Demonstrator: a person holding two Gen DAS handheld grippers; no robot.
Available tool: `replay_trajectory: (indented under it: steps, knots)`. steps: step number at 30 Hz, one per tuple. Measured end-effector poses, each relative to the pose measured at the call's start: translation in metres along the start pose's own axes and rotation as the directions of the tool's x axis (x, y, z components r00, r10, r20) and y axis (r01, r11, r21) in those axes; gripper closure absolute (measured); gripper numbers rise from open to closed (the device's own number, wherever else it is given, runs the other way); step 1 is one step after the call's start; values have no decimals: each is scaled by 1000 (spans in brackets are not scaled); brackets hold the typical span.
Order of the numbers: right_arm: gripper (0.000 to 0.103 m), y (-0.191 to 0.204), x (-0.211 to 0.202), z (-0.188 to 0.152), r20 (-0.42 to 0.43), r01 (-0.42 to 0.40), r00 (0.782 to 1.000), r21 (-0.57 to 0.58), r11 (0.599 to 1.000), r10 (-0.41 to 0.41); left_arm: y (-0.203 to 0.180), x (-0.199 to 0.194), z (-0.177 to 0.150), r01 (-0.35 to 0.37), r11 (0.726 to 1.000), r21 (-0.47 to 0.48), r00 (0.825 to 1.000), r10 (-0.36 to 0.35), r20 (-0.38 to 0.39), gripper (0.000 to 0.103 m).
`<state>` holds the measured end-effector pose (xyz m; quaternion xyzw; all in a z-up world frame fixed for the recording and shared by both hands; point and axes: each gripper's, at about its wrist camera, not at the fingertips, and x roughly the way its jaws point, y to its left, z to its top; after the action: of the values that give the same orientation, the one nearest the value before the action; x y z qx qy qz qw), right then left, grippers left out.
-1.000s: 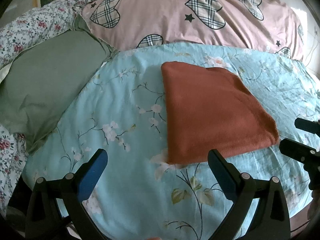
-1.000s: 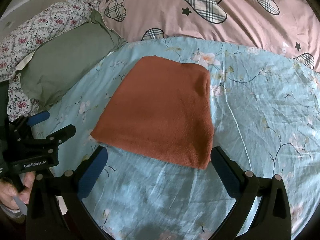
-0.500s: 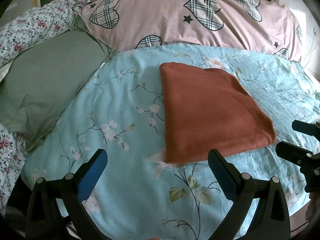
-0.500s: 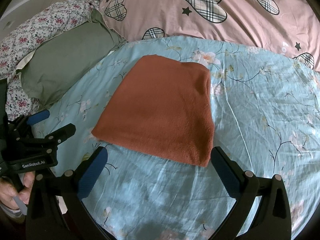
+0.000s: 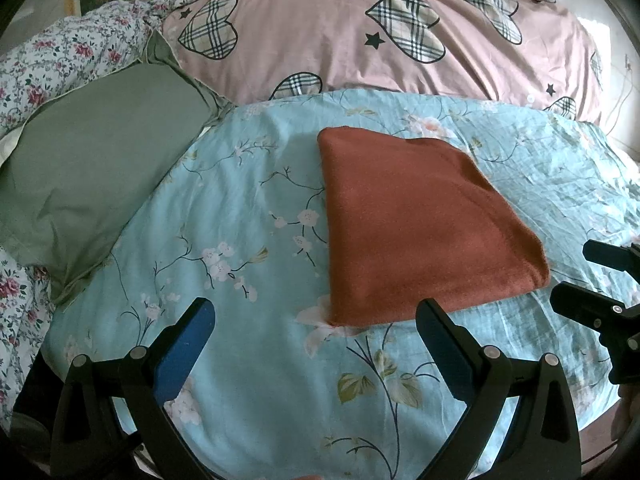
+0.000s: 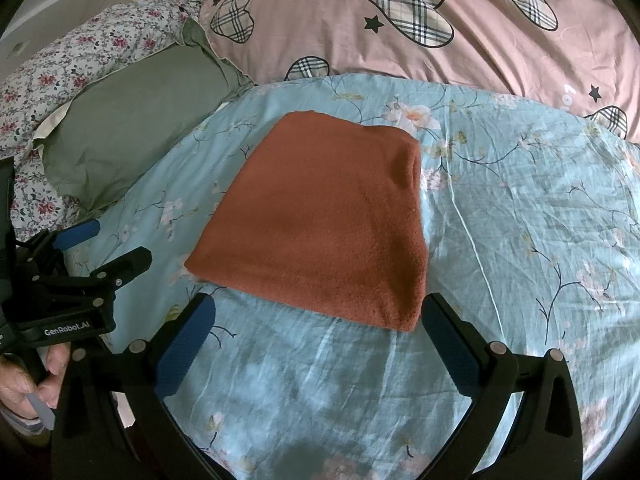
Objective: Fold small clothes
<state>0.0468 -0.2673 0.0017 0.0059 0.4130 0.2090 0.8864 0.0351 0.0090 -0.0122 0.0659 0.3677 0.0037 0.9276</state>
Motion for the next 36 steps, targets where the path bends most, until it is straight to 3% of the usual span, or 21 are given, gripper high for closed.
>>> replay_trajectory:
  steps: [36]
  knots:
    - [0, 1, -9, 2, 11, -3, 1000, -3, 1000, 4, 2, -5, 2, 9, 1000, 2, 1000, -9, 10, 2]
